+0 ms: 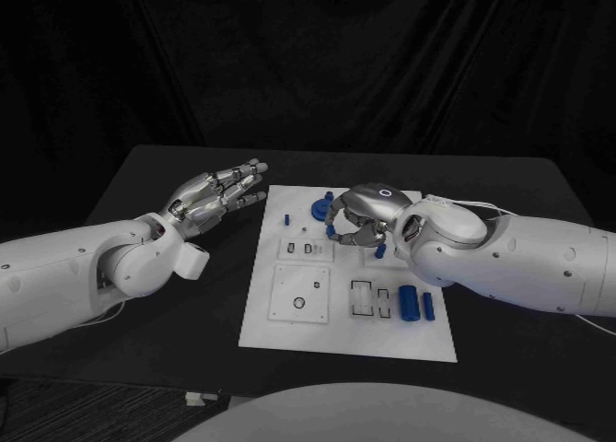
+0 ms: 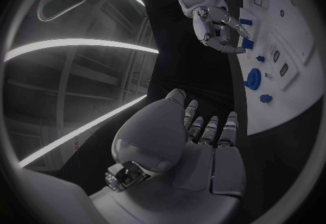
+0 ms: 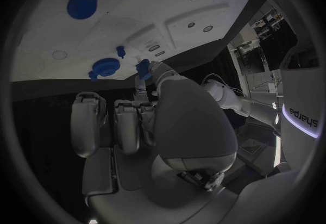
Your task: Assemble the parts on the task board
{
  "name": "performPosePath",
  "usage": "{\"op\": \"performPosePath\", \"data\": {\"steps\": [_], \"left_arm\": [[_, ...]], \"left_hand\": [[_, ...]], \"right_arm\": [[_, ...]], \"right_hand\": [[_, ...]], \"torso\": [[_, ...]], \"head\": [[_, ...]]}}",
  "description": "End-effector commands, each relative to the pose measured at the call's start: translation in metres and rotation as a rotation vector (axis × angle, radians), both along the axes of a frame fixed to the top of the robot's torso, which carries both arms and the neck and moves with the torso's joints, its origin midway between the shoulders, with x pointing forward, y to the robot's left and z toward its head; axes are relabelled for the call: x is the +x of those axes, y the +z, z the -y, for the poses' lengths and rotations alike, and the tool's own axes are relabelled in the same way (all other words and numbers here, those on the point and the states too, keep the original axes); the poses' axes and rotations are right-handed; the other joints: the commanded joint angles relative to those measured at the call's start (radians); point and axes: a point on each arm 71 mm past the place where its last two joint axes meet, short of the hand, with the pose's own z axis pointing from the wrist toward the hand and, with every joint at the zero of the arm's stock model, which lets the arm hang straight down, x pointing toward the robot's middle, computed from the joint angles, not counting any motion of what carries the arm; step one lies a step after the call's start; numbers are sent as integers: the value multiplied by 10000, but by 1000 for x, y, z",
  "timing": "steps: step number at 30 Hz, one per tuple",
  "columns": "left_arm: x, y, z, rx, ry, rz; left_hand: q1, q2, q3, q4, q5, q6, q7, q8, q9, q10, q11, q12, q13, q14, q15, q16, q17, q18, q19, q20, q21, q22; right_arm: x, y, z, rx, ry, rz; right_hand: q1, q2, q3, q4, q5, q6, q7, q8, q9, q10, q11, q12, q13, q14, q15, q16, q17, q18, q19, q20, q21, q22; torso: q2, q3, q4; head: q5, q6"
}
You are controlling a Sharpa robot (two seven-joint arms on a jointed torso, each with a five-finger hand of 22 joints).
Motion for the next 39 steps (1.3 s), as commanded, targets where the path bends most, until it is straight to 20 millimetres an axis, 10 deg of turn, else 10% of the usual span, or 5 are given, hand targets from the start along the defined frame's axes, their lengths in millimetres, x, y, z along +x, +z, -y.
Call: {"op": "performPosePath", "data": {"steps": [1, 39], "left_arm": [[-1, 1, 2, -145, -101, 59], [-1, 1, 2, -158, -122, 57]], "left_hand": [[102, -24, 75, -2, 26, -11, 93, 33, 8, -10, 83, 27, 12, -18, 53, 39, 12, 68, 56, 22, 45, 13], [102, -24, 75, -2, 26, -11, 93, 33, 8, -10, 83, 27, 12, -18, 53, 39, 12, 68, 56, 22, 45, 13]], "right_arm": [[-2, -7, -3, -697, -60, -300], [-1, -24, -16, -950, 12, -634]], "right_hand": [[-17, 88, 10, -77, -41, -8, 79, 7, 2, 1043, 103, 35, 2635, 1056, 80, 30, 2628, -75, 253, 77, -44, 2101], [-31, 99, 67, -236, -109, -251, 187, -121, -37, 1043, 201, 35, 2635, 1056, 176, 30, 2628, -49, 205, 182, -150, 2066]], "torso": [[3, 0, -11], [0, 7, -7]], "head": [[-4, -1], [35, -1]]}}
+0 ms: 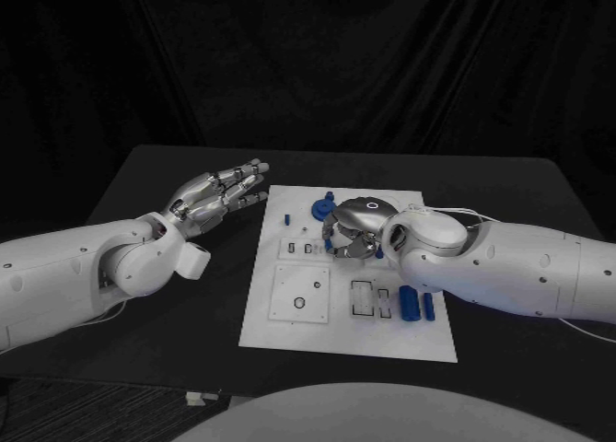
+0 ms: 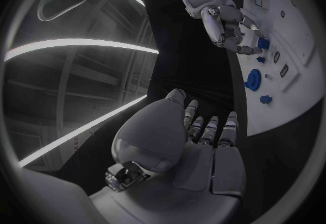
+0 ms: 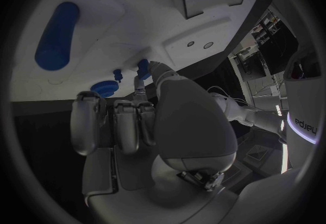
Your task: Assemble the parts on the task board
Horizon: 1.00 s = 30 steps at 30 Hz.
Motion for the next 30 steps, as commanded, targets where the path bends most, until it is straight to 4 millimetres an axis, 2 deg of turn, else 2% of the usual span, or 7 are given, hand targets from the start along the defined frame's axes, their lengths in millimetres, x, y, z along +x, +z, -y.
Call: {"op": "performPosePath", "data": {"steps": [1, 16, 23, 26, 28, 29, 30], "left_arm": [[-1, 1, 2, -148, -92, 67], [-1, 1, 2, -147, -105, 58], [-1, 1, 2, -145, -102, 57], [-1, 1, 2, -141, -96, 58], [-1, 1, 2, -140, -91, 60], [-1, 1, 2, -141, -91, 60], [-1, 1, 2, -141, -91, 61]], "left_hand": [[103, -24, 75, -2, 25, -11, 93, 33, 8, -10, 83, 27, 14, -17, 54, 40, 14, 67, 56, 21, 45, 16], [103, -24, 75, -2, 25, -11, 93, 33, 8, -10, 83, 27, 14, -17, 54, 40, 14, 67, 56, 21, 45, 16], [103, -24, 75, -2, 25, -11, 93, 33, 8, -10, 83, 27, 14, -17, 54, 40, 14, 67, 56, 21, 45, 16], [103, -24, 75, -2, 25, -11, 93, 33, 8, -10, 83, 27, 14, -17, 54, 40, 14, 67, 56, 21, 45, 16], [103, -24, 75, -2, 25, -11, 93, 33, 8, -10, 83, 27, 14, -17, 54, 40, 14, 67, 56, 21, 45, 16], [103, -24, 75, -2, 25, -11, 93, 33, 8, -10, 83, 27, 14, -17, 54, 40, 14, 67, 56, 21, 45, 16], [103, -24, 75, -2, 25, -11, 93, 33, 8, -10, 83, 27, 14, -17, 54, 40, 14, 67, 56, 21, 45, 16]], "right_arm": [[0, -1, -1, -36, -25, 47], [0, -4, -2, -186, 40, -86], [0, -5, -3, -261, 88, -158], [0, -6, -3, -283, 120, -183], [0, -5, -3, -255, 146, -168], [0, -5, -3, -234, 154, -153], [0, -5, -2, -175, 168, -110]], "right_hand": [[-56, 83, 8, -94, -122, -152, 8, -97, -37, 1044, 61, 35, 2627, 1039, 92, 30, 2632, -47, 244, 87, -51, 2069], [-169, 26, -6, -257, -684, -683, 90, -406, -206, 1044, 49, 35, 2627, 1039, 90, 30, 2632, -41, 244, 113, -73, 2067], [-270, -5, -71, -332, -1179, -1238, 138, -789, -480, 1044, 40, 35, 2627, 1039, 83, 30, 2632, -33, 231, 106, -118, 2057], [-328, -29, -140, -339, -1484, -1444, 141, -962, -616, 1044, 33, 35, 2627, 1039, 76, 30, 2632, -30, 226, 101, -137, 2053], [-494, -129, -346, -215, -2160, -1828, 106, -1223, -842, 1044, -1, 35, 2627, 1039, 52, 30, 2632, -27, 226, 82, -153, 2051], [-494, -129, -346, -215, -2160, -1828, 106, -1223, -842, 1044, -1, 35, 2627, 1039, 52, 30, 2632, -27, 226, 82, -153, 2051], [-603, -225, -476, -79, -2470, -1896, 86, -1271, -912, 1044, -14, 35, 2627, 1039, 40, 30, 2632, -27, 227, 71, -156, 2052]], "torso": [[6, -2, 4], [-5, -3, -7], [3, -5, -3], [0, -6, -6], [0, -6, -5], [-2, -6, -5], [-3, -5, -5]], "head": [[-3, -2], [-7, -2], [-4, -2], [2, -2], [1, -2], [12, -2], [15, -2]]}}
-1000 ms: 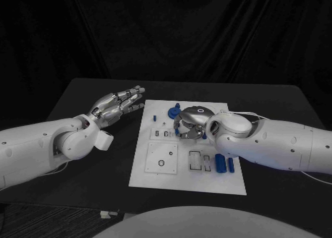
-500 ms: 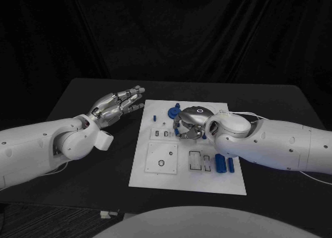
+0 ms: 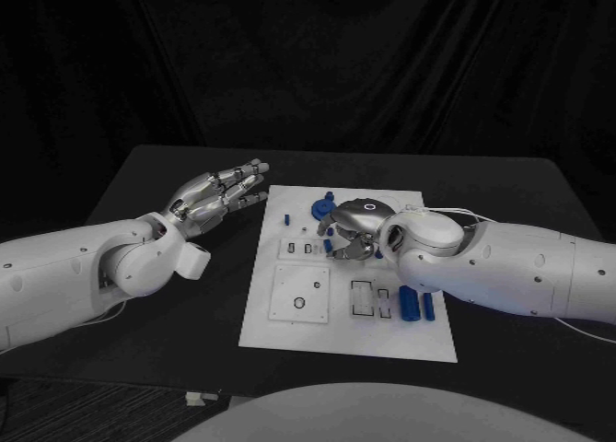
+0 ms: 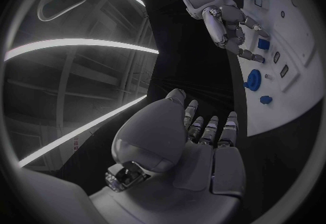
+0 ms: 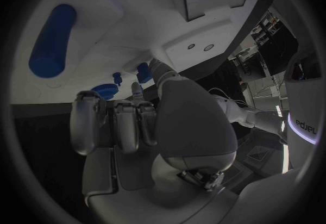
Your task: Assemble the parts on the task board
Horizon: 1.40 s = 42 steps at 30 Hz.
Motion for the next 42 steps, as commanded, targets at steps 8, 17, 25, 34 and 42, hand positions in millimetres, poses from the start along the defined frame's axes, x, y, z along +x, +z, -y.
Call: {"op": "performPosePath", "data": {"steps": [8, 17, 25, 34, 42], "left_arm": [[-1, 1, 1, -122, -29, 79], [-2, 2, 0, -48, 171, 195], [-3, 8, -1, 897, 566, 1291], [14, 48, 7, 2663, 1200, 4138], [50, 80, 54, 6610, -1057, 5261]], "left_hand": [[106, -43, 127, -2, 29, -29, 102, 32, 7, -16, 92, 25, 12, -23, 63, 47, 14, 61, 60, 22, 47, 13], [135, -225, 125, -68, -141, 33, 93, 58, 16, -12, 79, 26, 13, -8, 45, 75, 20, 59, 92, 23, 71, 20], [283, -695, 69, -192, -955, 267, 277, 155, 38, 293, 287, 103, 82, 670, 263, 760, 183, 40, 714, 54, 497, 198], [293, -1317, -415, 81, -2398, 3528, 887, 1202, 421, 8310, 1039, 4185, 3658, 7447, -149, 6418, 1978, 99, 6698, -378, 4317, 1854], [-1037, -796, -1265, 142, -3381, 5454, 270, 2710, 823, 15497, -30, 15673, 15660, 15275, -1370, 15401, 15571, -955, 12000, -1681, 13280, 11394]], "right_arm": [[-5, 11, 9, 803, 206, 661], [-4, 62, 28, 2440, 540, 2495], [3, 106, 66, 3365, 38, 3695], [13, 113, 103, 4222, -1607, 2808], [16, 108, 121, 4543, -2524, 1915]], "right_hand": [[-660, -877, -1004, 1083, -1314, -151, -66, -117, -360, 1044, -59, 35, 2631, 1075, -42, 30, 2633, -25, 190, -17, -66, 2043], [-1986, -904, -2478, 1126, -1270, 148, -98, 13, -450, 1044, -87, 35, 2631, 1075, -66, 30, 2633, -64, 268, -46, 88, 2096], [-3698, 602, -2611, 1072, -1258, 968, -136, 425, -356, 1044, -110, 35, 2631, 1075, -84, 30, 2633, -101, 343, -67, 250, 2146], [-4183, 1962, -3108, 1030, -316, 1322, -118, 660, -243, 1044, -40, 35, 2631, 1075, -20, 30, 2633, -123, 392, -6, 362, 2178], [-4122, 2302, -3301, 1031, -229, 1475, -120, 797, -174, 1044, 23, 35, 2631, 1075, 31, 30, 2633, -118, 379, 34, 344, 2169]], "torso": [[-1, 3, 4], [-12, 4, 2], [-49, 17, -1], [-140, 35, -38], [-274, 154, -125]], "head": [[62, -2], [57, -2], [-3, -2], [15, -2], [19, 44]]}}
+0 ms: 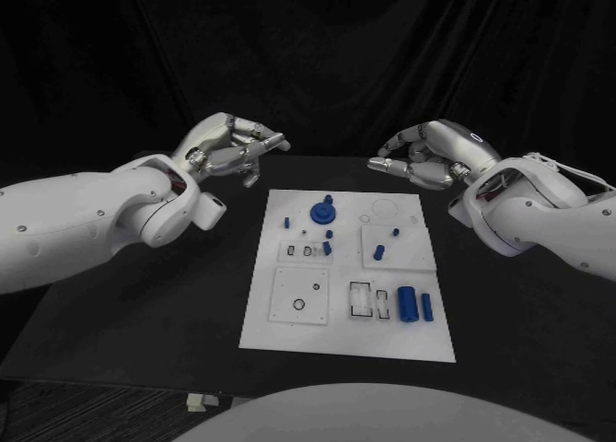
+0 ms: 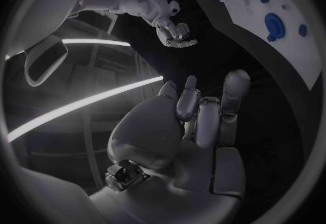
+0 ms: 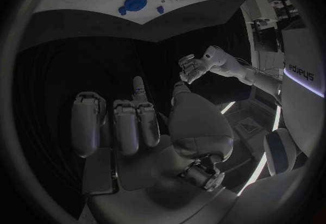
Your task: Assemble the parts on the task board
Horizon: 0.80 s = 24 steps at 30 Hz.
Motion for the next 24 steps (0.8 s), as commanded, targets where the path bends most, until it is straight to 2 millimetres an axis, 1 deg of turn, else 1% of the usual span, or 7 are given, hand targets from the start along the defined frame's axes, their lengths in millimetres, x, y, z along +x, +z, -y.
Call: {"op": "performPosePath", "data": {"steps": [1, 3, 6, 13, 15, 21, 24], "left_arm": [[9, -6, 25, 4077, -861, -249], [14, -9, 42, 5666, -1381, -1067], [17, -14, 61, 7397, -1886, -1969], [20, -23, 109, 10355, -2270, -3037], [18, -24, 119, 10916, -2282, -3184], [15, -28, 136, 12040, -2094, -3468], [14, -30, 141, 12417, -1895, -3588]], "left_hand": [[-1015, 231, -527, 10, -671, 383, -191, 417, 228, 1774, -650, 3462, 3100, 1391, -172, 284, 3093, -503, 1939, -147, 1991, 3249], [-1949, 462, -906, -5, -1276, 556, -241, 531, 328, 1774, -622, 3462, 3100, 1391, -240, 284, 3093, -632, 2421, -146, 2318, 3932], [-2492, 668, -1231, 6, -1432, 556, -236, 535, 449, 1774, -662, 3462, 3100, 1391, -272, 284, 3093, -713, 2725, -167, 2536, 4402], [-2833, 923, -1449, -16, -868, 696, -252, 287, 610, 1774, -675, 3462, 3100, 1391, -296, 284, 3093, -877, 3384, -154, 2814, 5156], [-2770, 932, -1417, -41, -879, 818, -291, 283, 655, 1774, -712, 3462, 3100, 1391, -324, 284, 3093, -894, 3456, -172, 2838, 5229], [-3193, 936, -1536, -13, -1432, 1283, -410, 167, 819, 1774, -834, 3462, 3100, 1391, -444, 284, 3093, -903, 3503, -276, 2849, 5274], [-3425, 889, -1613, -19, -1603, 1582, -509, 164, 950, 1774, -922, 3462, 3100, 1391, -529, 284, 3093, -904, 3516, -358, 2848, 5283]], "right_arm": [[2, -2, 6, 651, -407, -692], [1, -4, 8, 660, -477, -834], [0, -6, 10, 659, -551, -982], [-4, -13, 16, 599, -720, -1371], [-5, -15, 17, 563, -762, -1490], [-6, -19, 18, 463, -826, -1772], [-6, -21, 17, 418, -830, -1890]], "right_hand": [[83, 132, -113, -12, 99, 133, 9, 85, 35, 1042, 105, 35, 2634, 1038, 76, 30, 2635, -118, 379, 42, 14, 2174], [161, 161, -141, -18, 176, 156, 13, 105, 45, 1042, 121, 35, 2634, 1038, 90, 30, 2635, -118, 377, 53, 13, 2173], [353, 214, -207, -22, 357, 189, 21, 138, 64, 1042, 143, 35, 2634, 1038, 111, 30, 2635, -119, 379, 75, 20, 2174], [596, 270, -303, -25, 571, 213, 34, 167, 81, 1042, 170, 35, 2634, 1038, 137, 30, 2635, -115, 372, 101, 11, 2169], [667, 289, -347, -18, 656, 217, 38, 173, 86, 1042, 178, 35, 2634, 1038, 144, 30, 2635, -114, 371, 109, 10, 2169], [800, 322, -441, -13, 842, 215, 50, 181, 93, 1042, 192, 35, 2634, 1038, 158, 30, 2635, -108, 360, 124, -10, 2160], [819, 326, -455, -14, 871, 216, 50, 183, 95, 1042, 194, 35, 2634, 1038, 159, 30, 2635, -107, 358, 126, -13, 2159]], "torso": [[-94, 85, -94], [-120, 134, -119], [-155, 175, -155], [-214, 289, -274], [-231, 295, -286], [-210, 335, -335], [-174, 328, -356]], "head": [[25, 27], [59, 37], [117, 51], [214, 119], [193, 114], [218, 138], [228, 181]]}}
